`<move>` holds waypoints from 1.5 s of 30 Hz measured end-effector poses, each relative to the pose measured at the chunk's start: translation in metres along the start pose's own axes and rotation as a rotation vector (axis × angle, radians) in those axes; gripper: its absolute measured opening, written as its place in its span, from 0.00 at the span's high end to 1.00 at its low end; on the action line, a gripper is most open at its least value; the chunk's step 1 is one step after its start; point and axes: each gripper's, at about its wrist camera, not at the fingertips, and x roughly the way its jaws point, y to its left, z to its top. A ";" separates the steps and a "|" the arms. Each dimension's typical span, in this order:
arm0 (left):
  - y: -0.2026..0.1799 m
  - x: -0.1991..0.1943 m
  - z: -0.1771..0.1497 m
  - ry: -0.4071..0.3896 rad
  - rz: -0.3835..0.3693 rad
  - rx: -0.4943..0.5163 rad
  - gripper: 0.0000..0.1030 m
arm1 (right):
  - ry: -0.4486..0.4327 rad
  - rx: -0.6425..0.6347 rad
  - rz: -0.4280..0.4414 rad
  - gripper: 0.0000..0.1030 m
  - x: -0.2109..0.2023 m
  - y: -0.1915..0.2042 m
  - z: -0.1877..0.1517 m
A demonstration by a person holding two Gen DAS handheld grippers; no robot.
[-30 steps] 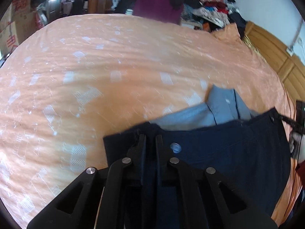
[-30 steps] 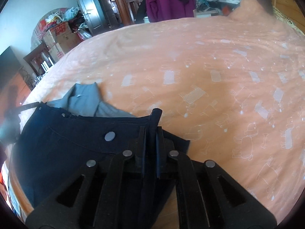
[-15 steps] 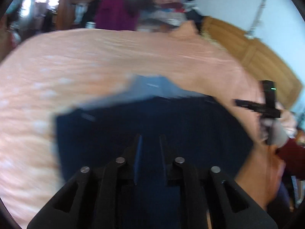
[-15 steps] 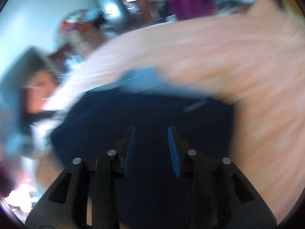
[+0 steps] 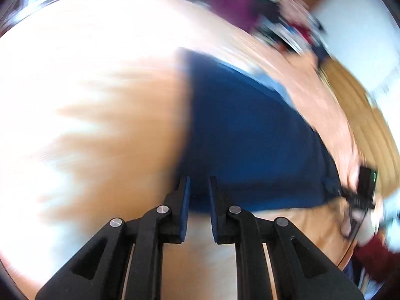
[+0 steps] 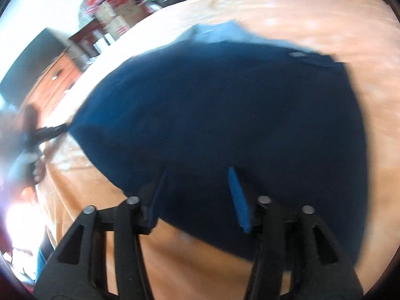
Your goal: Fold small clothes
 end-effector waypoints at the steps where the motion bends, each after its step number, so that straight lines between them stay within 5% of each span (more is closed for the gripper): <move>1: 0.015 -0.020 -0.004 -0.020 0.035 -0.040 0.78 | -0.021 0.006 -0.017 0.39 -0.013 -0.002 -0.002; 5: 0.013 -0.062 -0.026 -0.064 -0.111 -0.098 0.67 | -0.083 0.051 -0.044 0.31 -0.046 0.001 -0.023; 7: -0.003 -0.062 -0.031 -0.079 -0.211 -0.115 0.50 | -0.086 0.061 -0.027 0.31 -0.046 0.018 -0.039; 9: -0.022 -0.047 -0.030 -0.078 -0.282 -0.137 0.49 | -0.051 0.026 0.023 0.31 -0.033 0.043 -0.051; 13: -0.038 -0.034 -0.028 -0.102 -0.223 -0.150 0.50 | -0.021 -0.084 0.109 0.32 -0.030 0.101 -0.066; 16: -0.067 -0.042 -0.030 -0.104 -0.227 -0.031 0.48 | 0.008 -0.194 0.169 0.32 -0.034 0.140 -0.087; 27: -0.047 -0.097 -0.068 -0.113 -0.239 -0.025 0.45 | 0.235 -0.516 0.301 0.30 -0.013 0.245 -0.153; 33: -0.044 -0.119 -0.082 -0.144 -0.270 -0.026 0.44 | 0.222 -0.642 0.203 0.29 -0.012 0.266 -0.182; 40: -0.047 -0.127 -0.086 -0.154 -0.274 -0.002 0.43 | 0.027 -0.930 0.039 0.31 0.012 0.315 -0.180; 44: -0.042 -0.129 -0.091 -0.159 -0.284 -0.019 0.42 | 0.047 -1.111 0.012 0.56 0.041 0.339 -0.191; 45: -0.041 -0.129 -0.092 -0.160 -0.285 -0.022 0.42 | 0.064 -1.135 -0.001 0.80 0.047 0.341 -0.193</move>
